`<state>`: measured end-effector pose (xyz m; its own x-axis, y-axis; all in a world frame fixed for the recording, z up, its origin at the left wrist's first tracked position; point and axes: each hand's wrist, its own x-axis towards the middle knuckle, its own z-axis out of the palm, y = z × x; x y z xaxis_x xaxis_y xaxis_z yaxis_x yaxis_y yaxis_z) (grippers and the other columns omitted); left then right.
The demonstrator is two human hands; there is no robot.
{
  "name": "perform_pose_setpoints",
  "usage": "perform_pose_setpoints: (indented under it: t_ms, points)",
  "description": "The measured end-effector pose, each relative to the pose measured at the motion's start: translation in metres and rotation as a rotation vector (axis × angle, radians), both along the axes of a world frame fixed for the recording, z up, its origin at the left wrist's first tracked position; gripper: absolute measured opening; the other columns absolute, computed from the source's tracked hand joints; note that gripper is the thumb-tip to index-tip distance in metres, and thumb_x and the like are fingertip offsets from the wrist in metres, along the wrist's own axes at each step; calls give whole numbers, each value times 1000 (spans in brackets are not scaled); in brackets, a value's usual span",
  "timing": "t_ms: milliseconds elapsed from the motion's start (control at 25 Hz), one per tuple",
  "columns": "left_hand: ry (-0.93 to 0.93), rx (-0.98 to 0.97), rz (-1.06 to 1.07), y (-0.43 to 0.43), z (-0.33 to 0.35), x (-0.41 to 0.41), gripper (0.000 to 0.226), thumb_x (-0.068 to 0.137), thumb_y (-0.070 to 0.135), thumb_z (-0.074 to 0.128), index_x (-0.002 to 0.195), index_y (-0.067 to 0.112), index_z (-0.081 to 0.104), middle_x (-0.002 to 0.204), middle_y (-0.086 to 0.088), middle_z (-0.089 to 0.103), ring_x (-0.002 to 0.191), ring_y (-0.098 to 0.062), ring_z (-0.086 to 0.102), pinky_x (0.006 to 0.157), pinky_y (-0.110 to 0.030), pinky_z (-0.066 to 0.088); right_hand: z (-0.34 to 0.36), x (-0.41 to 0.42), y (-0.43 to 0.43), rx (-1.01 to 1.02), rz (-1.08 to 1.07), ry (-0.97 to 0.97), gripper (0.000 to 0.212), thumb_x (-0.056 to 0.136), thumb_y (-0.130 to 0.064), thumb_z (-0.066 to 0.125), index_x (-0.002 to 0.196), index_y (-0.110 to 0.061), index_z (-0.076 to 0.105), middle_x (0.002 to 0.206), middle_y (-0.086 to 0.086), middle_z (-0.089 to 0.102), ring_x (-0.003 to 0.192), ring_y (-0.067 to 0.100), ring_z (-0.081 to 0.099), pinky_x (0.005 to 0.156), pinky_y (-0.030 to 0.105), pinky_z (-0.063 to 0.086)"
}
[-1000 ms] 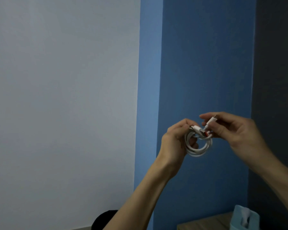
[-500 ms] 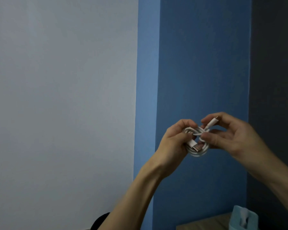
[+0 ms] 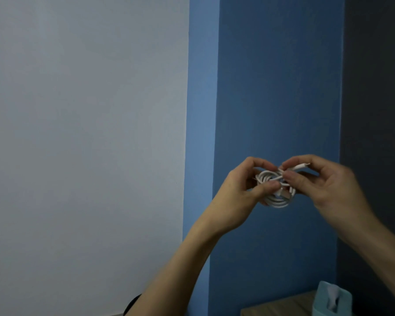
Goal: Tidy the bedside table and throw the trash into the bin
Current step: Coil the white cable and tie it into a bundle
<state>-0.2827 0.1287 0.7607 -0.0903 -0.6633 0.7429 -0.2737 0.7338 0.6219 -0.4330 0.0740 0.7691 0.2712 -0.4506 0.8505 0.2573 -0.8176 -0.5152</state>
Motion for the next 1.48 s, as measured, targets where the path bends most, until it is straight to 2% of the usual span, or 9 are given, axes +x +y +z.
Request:
perform_pose_setpoints:
  t_ms: [120, 320, 440, 600, 760, 880, 1040, 1280, 1480]
  points:
    - [-46, 32, 20, 3, 1, -3, 17, 90, 13, 59, 97, 24, 48, 90, -3, 58, 70, -9, 57, 58, -25, 49, -2, 3, 0, -11, -44, -2, 22, 66, -35, 67, 78, -16, 65, 75, -5, 71, 68, 12, 69, 70, 24, 55]
    - [-14, 68, 8, 1, -5, -3, 26, 89, 14, 58, 105, 23, 40, 83, 5, 55, 68, -7, 51, 59, -23, 44, -5, 6, 0, -50, -56, 12, 53, 55, -65, 67, 81, -19, 65, 77, -3, 72, 69, 13, 70, 66, 19, 55]
    - [93, 24, 17, 2, -5, -2, 28, 85, 12, 64, 97, 26, 43, 77, 4, 58, 61, -5, 52, 50, -16, 41, -6, 10, 3, -23, -56, -10, 36, 62, -47, 65, 81, -16, 63, 76, -2, 72, 69, 12, 69, 68, 22, 55]
    - [18, -125, 279, 2, -3, -3, 32, 78, 3, 72, 93, 26, 54, 82, 6, 63, 62, -4, 59, 53, -10, 42, -11, 13, 4, -53, -185, -28, 6, 75, -22, 68, 75, -24, 62, 85, 5, 67, 77, 16, 67, 72, 24, 54]
    - [-154, -336, 600, 3, -4, -9, 21, 75, 4, 64, 89, 19, 60, 76, 9, 65, 63, -6, 56, 59, -18, 43, -16, 18, 8, -134, -281, -18, 24, 81, -7, 65, 73, -30, 60, 86, -1, 62, 78, 10, 63, 71, 16, 49]
    - [-193, -329, 738, 1, -6, -12, 16, 77, 13, 58, 90, 18, 51, 73, 2, 64, 64, -19, 57, 57, -31, 45, -16, 21, 10, -131, -272, -56, 26, 80, -6, 65, 73, -30, 60, 84, 0, 63, 75, 10, 64, 71, 18, 51]
    - [55, 68, 284, 0, -5, -6, 7, 81, 16, 57, 84, 11, 60, 64, 0, 58, 50, -12, 50, 40, -22, 41, -16, 20, 9, -75, -196, -93, 24, 80, -4, 65, 73, -26, 61, 82, 2, 67, 74, 10, 66, 73, 25, 54]
    - [294, 309, -272, 2, -9, 12, 21, 82, 19, 53, 97, 10, 65, 78, -2, 53, 67, -9, 49, 51, -18, 39, -15, 22, 14, -82, -179, -89, 23, 78, -5, 67, 72, -26, 61, 86, 7, 67, 79, 17, 67, 75, 26, 54]
    - [185, 172, 36, -1, -17, 16, 14, 87, 15, 66, 95, 3, 67, 72, 1, 59, 59, -5, 52, 55, -18, 43, -19, 20, 14, -10, -143, -90, 7, 69, -30, 67, 73, -26, 63, 83, 3, 69, 76, 15, 68, 72, 23, 55]
